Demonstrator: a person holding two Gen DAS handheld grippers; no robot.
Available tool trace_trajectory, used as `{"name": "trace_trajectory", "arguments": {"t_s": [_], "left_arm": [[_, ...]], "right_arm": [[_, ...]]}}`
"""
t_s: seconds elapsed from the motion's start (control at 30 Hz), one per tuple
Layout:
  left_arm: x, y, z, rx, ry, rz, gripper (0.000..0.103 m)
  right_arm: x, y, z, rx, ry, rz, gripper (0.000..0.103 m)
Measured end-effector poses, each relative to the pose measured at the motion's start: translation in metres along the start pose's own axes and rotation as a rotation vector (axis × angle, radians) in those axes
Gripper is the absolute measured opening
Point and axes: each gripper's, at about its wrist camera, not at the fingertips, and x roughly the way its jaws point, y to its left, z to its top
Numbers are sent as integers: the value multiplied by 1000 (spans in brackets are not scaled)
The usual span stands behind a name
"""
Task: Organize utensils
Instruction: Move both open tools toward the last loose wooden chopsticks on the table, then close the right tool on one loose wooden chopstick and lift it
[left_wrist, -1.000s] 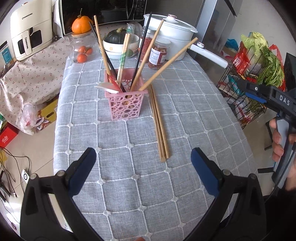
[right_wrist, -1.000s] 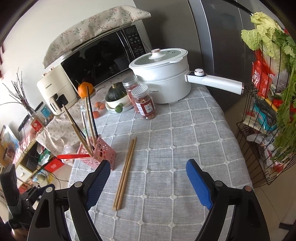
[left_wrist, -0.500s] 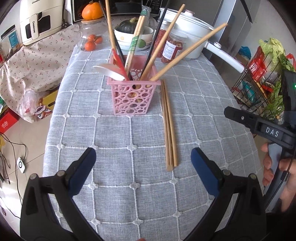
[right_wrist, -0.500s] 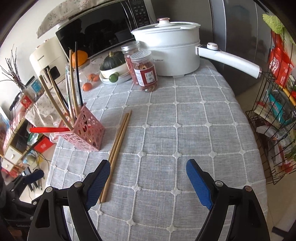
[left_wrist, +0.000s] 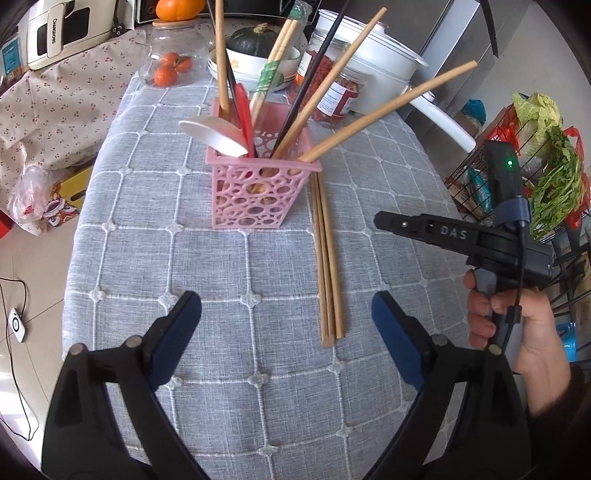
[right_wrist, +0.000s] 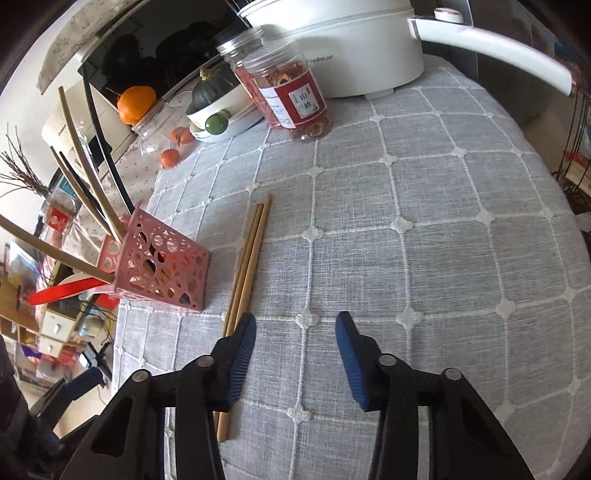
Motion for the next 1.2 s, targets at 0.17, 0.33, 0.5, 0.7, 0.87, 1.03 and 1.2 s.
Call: {"name": "trace_trajectory", "arguments": {"t_s": [0.17,0.33,0.5,0.7,0.87,1.03,1.2], "left_arm": [[2,7,4,-26,15,-26,80],[1,9,3,-32,16,-40,79],[-1,12,3,-22,15,-40,79],[4,14,1,-21,26,-22,79],[6,8,1,-8,24,-17,79],[8,4,0,12,27,-15,78],[9,1,0,20,30,-17,76]], "right_arm": [[25,21,4,-31,28,27,27],[46,36,7,-42,50,21,23],[53,42,5,-63,48,-30,18],[55,53,1,-137,48,-117,12],[57,65,-3,-206,71,-173,11],[48,55,-9,-194,100,-185,7],[30,31,-16,-179,121,-195,7]]}}
